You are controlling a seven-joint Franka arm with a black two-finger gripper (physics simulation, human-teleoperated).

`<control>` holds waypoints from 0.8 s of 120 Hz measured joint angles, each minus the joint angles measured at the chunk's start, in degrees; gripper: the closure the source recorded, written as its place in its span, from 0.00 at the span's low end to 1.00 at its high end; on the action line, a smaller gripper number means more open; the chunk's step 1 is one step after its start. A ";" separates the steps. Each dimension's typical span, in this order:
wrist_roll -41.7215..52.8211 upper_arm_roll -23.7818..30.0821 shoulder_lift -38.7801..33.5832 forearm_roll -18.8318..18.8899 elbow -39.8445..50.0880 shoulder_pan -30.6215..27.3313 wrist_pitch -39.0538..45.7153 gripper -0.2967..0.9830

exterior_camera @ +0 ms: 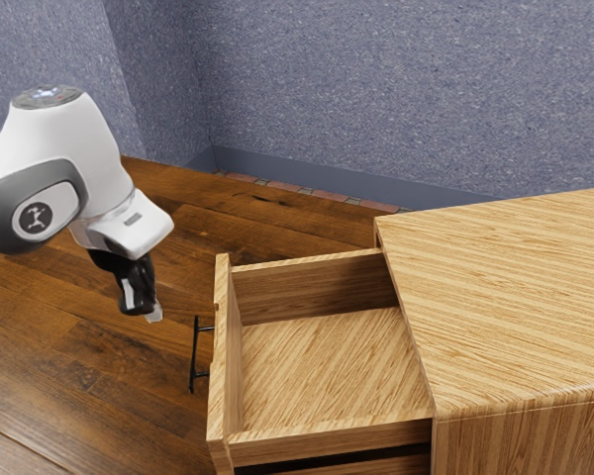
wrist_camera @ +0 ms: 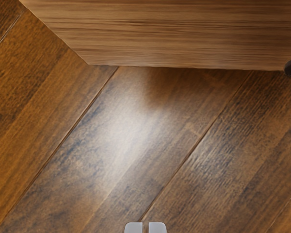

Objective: Push the drawer handle with one arm to close the drawer

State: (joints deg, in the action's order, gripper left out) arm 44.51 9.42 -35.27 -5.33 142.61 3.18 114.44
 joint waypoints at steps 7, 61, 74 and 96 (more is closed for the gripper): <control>0.38 0.55 -2.00 -0.76 1.17 -0.01 -0.64 0.84; 0.14 4.63 -12.25 -4.80 4.75 0.07 -11.13 0.85; -0.32 6.24 -12.17 -5.90 4.49 0.04 -12.19 0.85; -1.34 7.02 -8.99 -7.22 3.14 -0.22 -11.41 0.85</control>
State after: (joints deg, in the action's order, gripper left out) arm 43.18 16.45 -44.25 -12.55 145.75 2.95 103.03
